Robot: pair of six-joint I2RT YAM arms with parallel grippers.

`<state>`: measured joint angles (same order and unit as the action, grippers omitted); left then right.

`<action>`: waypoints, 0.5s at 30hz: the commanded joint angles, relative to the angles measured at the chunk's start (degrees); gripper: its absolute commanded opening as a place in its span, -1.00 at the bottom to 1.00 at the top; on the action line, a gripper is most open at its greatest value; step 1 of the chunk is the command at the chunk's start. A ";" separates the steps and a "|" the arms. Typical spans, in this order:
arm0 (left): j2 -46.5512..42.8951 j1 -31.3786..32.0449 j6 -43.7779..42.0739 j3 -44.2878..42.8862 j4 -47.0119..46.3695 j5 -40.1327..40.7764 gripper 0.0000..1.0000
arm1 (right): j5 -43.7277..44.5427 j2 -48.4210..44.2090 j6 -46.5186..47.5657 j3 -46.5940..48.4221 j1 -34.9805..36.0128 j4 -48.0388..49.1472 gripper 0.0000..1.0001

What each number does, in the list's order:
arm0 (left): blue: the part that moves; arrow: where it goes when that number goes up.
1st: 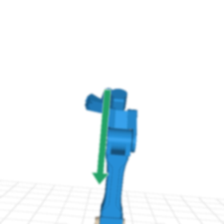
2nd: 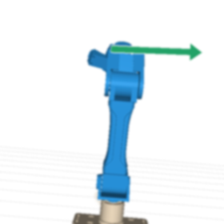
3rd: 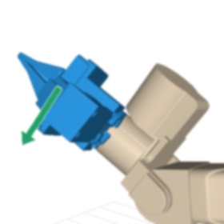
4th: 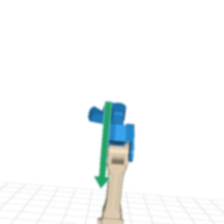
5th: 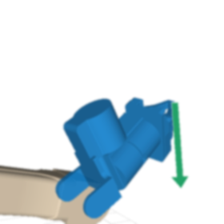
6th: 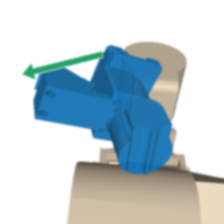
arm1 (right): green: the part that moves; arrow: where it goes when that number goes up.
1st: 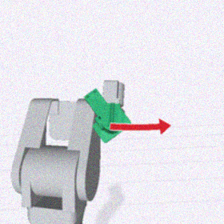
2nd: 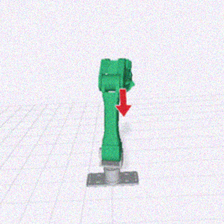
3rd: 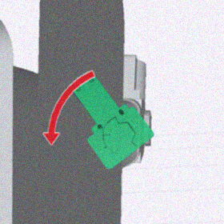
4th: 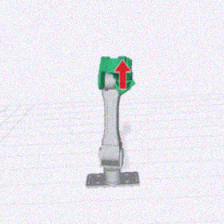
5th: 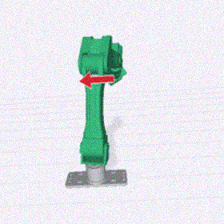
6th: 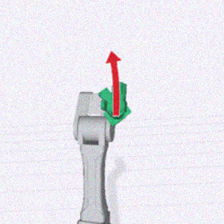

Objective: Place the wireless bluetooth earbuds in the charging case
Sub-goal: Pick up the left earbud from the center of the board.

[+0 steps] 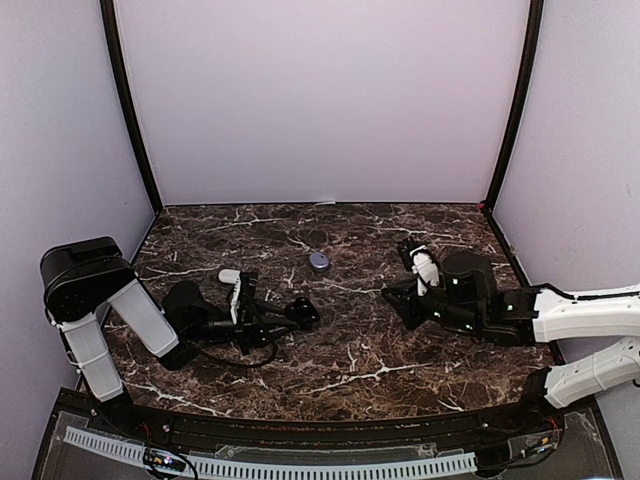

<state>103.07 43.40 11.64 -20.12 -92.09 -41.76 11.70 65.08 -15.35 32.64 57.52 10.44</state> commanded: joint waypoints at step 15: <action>0.91 1.91 -6.18 -0.09 0.92 3.87 -0.66 | 2.09 5.05 -11.87 3.97 -22.67 -22.51 -0.63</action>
<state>103.94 44.82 6.83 -20.14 -90.15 -38.52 15.81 66.81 -24.47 33.61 37.52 -10.44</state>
